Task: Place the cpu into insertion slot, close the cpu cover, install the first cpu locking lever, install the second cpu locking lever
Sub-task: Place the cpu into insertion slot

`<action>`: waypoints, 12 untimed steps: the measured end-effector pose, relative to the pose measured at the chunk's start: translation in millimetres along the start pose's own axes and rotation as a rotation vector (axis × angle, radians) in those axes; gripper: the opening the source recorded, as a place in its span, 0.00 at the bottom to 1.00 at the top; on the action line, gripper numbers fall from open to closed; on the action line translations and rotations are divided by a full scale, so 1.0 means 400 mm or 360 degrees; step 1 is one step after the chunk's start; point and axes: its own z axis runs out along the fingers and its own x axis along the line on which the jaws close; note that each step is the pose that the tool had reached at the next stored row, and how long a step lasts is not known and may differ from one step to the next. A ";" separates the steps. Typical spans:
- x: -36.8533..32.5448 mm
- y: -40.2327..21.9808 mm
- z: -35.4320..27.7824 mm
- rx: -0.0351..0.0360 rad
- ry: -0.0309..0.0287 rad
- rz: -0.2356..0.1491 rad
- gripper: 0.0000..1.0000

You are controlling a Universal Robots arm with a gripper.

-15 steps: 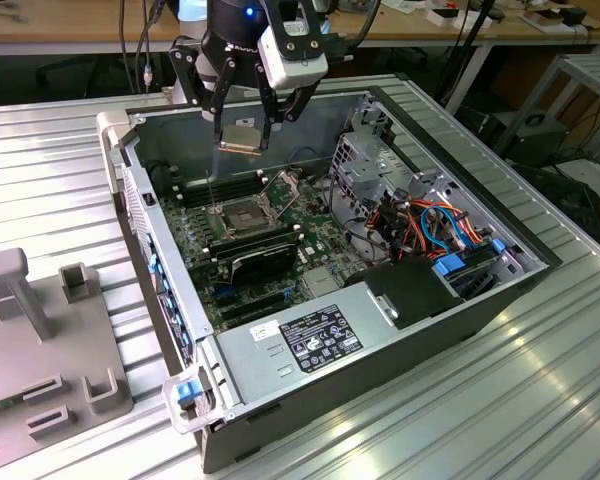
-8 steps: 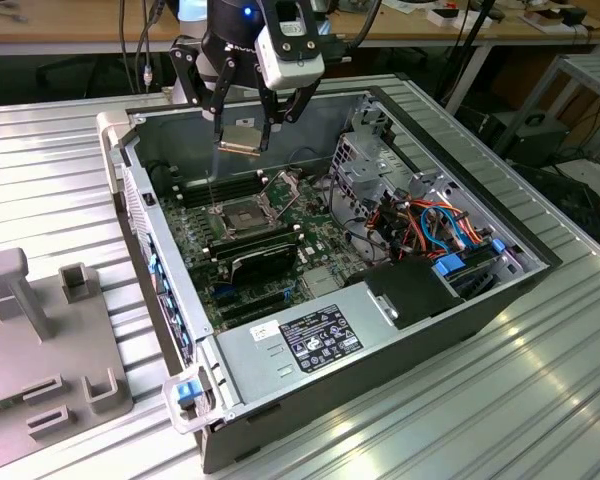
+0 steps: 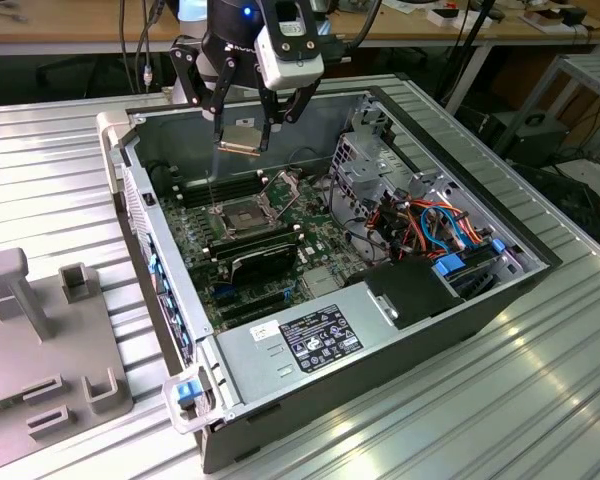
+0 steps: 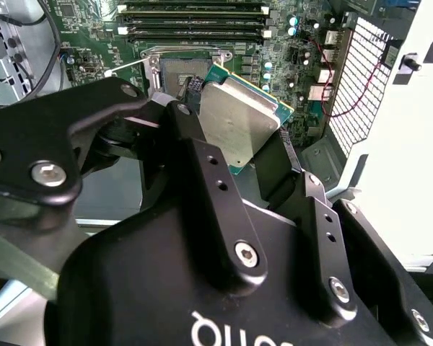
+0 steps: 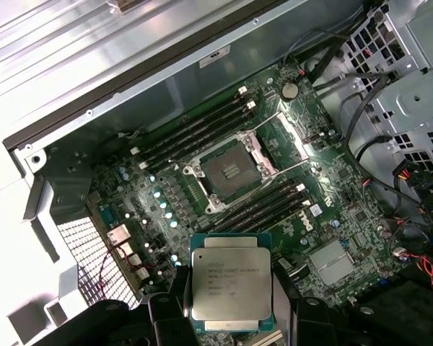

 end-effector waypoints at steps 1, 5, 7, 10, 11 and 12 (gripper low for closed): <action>0.000 0.000 0.000 0.0000 -0.00003 0.0007 0.55; 0.000 0.000 0.000 0.0001 -0.00018 0.0042 0.55; 0.000 0.000 0.000 0.0002 -0.00031 0.0068 0.55; 0.000 0.000 0.000 0.0003 -0.00052 0.0116 0.55; 0.000 0.001 0.000 0.0003 -0.00061 0.0136 0.55; 0.000 0.001 0.000 0.0004 -0.00067 0.0150 0.55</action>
